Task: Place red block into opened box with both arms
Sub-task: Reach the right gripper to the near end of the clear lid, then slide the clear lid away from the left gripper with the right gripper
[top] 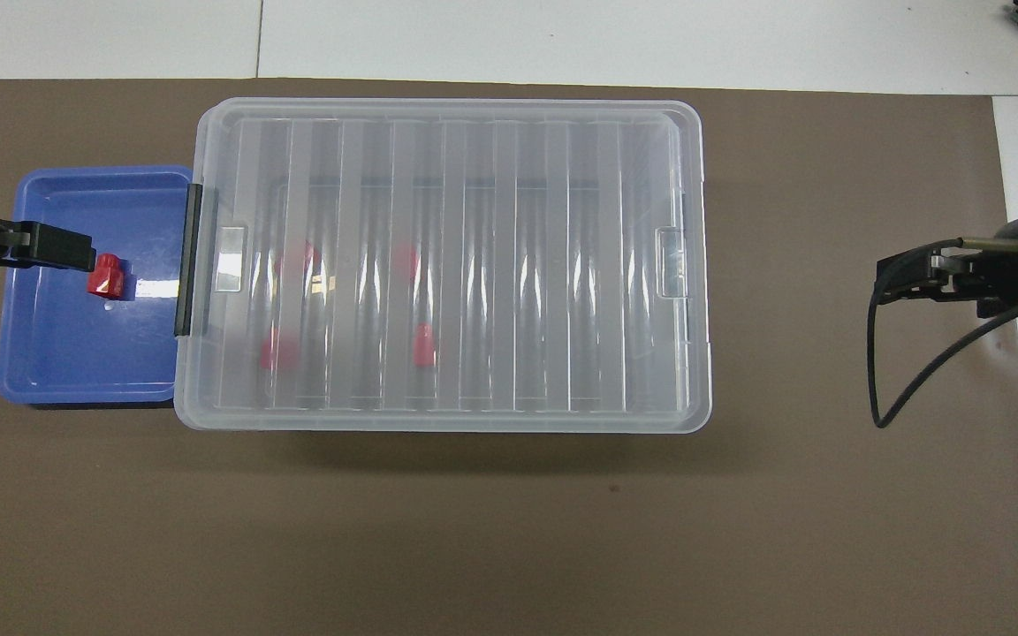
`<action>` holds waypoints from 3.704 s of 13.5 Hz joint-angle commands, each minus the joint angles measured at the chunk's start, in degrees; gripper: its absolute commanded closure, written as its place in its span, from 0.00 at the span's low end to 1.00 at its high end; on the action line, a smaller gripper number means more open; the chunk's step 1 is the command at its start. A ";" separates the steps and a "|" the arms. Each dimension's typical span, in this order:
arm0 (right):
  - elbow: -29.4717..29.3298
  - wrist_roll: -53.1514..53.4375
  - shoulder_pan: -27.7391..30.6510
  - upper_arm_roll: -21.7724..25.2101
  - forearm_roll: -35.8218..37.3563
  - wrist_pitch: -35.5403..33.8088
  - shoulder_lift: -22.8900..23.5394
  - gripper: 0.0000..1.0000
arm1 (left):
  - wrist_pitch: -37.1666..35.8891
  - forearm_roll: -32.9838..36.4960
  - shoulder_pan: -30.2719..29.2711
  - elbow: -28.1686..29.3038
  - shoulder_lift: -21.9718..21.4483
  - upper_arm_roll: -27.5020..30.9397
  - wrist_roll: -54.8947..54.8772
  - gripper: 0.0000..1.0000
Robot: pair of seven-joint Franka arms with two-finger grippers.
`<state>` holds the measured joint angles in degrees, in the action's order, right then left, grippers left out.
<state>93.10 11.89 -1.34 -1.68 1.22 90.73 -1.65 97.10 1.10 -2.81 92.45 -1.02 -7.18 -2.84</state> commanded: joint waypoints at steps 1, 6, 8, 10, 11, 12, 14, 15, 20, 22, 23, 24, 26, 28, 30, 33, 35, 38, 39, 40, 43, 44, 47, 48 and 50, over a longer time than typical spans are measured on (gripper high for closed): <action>1.91 1.39 0.29 -0.34 0.18 1.20 -1.52 0.00 | -0.25 0.66 -0.62 1.50 -1.53 -0.29 -0.59 0.00; 2.70 0.59 0.29 -0.34 0.01 1.81 -1.61 0.00 | -0.25 0.66 -0.62 1.50 -1.53 -0.29 -0.59 0.00; 7.95 0.77 -0.59 -0.43 -0.08 9.68 -3.00 0.00 | -0.25 0.66 -0.62 1.50 -1.53 -0.29 -0.59 0.00; 13.15 2.34 -2.25 -0.43 -0.95 16.12 -3.80 0.00 | -0.25 0.66 -0.62 1.50 -1.53 -0.29 -0.59 0.00; 14.12 4.27 -2.78 -0.43 -1.83 18.15 -3.11 0.00 | -0.16 0.66 -0.62 1.50 -1.53 -0.29 -0.59 0.00; 14.74 6.03 -3.75 -0.43 -2.27 20.52 -2.14 0.00 | -0.25 0.75 -0.62 1.50 -1.53 -0.29 -0.59 0.00; 15.27 7.36 -5.42 -0.43 -2.37 24.91 0.58 0.00 | -0.25 0.75 -0.53 1.50 -1.53 -0.29 -0.59 0.00; 15.27 9.10 -6.99 -0.43 -2.37 27.02 2.24 0.01 | -0.25 0.75 -0.62 1.50 -1.53 -0.29 -0.59 0.00; 15.80 15.97 -13.32 -0.34 -2.37 33.54 6.74 0.01 | -0.25 0.75 -0.62 1.50 -1.53 -0.29 -0.59 0.00; 17.55 15.89 -13.34 -0.34 -2.37 33.20 6.22 0.01 | -0.25 0.75 -0.62 1.50 -1.53 -0.29 -0.59 0.00; 17.65 15.71 -13.16 -0.25 -2.11 32.76 6.22 0.01 | -0.25 0.75 -0.62 1.50 -1.53 -0.29 -0.59 0.00; 17.56 15.62 -13.07 -0.25 -1.49 32.58 6.13 0.02 | -0.25 0.75 -0.62 1.50 -1.53 -0.29 -0.59 0.00; 17.65 15.27 -12.38 -0.16 -1.31 31.97 6.13 0.02 | -0.25 0.66 -0.62 1.50 -1.53 -0.29 -0.59 0.00; 17.56 12.74 -11.14 -0.16 -1.22 31.18 5.95 0.02 | -0.25 0.66 -0.53 1.50 -1.53 -0.29 -0.59 0.00; 17.65 9.31 -9.39 -0.16 -1.14 30.74 5.86 0.02 | -0.25 0.66 -0.62 1.50 -1.53 -0.29 -0.59 0.00; 17.65 3.69 -6.84 -0.16 -1.14 29.94 5.86 0.02 | -0.25 0.66 -0.62 1.50 -1.53 -0.29 -0.59 0.00; 17.47 -2.54 -4.21 -0.16 -1.14 28.46 5.86 0.02 | -0.25 0.66 -0.62 1.50 -1.53 -0.29 -0.59 0.00; 17.30 -12.64 0.97 -0.16 -1.14 27.66 5.95 0.01 | -0.25 0.75 -0.62 1.50 -1.53 -0.29 -0.59 0.00; 17.12 -15.98 2.56 -0.16 -1.14 27.31 6.04 0.01 | -0.25 0.75 -0.62 1.50 -1.53 -0.29 -0.59 0.00; 17.12 -18.63 3.96 -0.16 -1.14 27.31 6.04 0.01 | -0.25 0.66 -0.53 1.50 -1.53 -0.29 -0.59 0.00; 17.12 -25.32 7.05 -0.16 -1.14 27.31 6.04 0.01 | -0.94 0.66 -0.62 1.50 -1.53 -0.29 -0.77 0.00; 17.12 -26.64 7.84 -0.16 -1.14 27.22 6.04 0.01 | -2.17 0.75 -0.53 1.50 -1.61 -0.29 -0.59 0.00; 17.12 -30.16 9.51 -0.16 -1.05 27.31 6.13 0.01 | -2.53 0.66 -0.36 1.50 -1.88 -0.38 -0.51 0.00; 17.03 -31.91 10.21 -0.16 -1.05 27.31 6.13 0.01 | -2.79 0.66 -0.53 1.50 -2.05 -0.38 -0.24 0.00; 17.03 -32.98 10.48 -0.16 -0.78 27.39 6.22 0.01 | 2.00 0.75 -0.88 4.29 -2.57 -0.29 -0.94 0.00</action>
<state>109.42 -18.96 7.94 -1.28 -0.04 118.90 5.32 95.61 1.10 -2.81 92.60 -1.40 -7.23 -2.84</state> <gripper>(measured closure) 0.009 0.000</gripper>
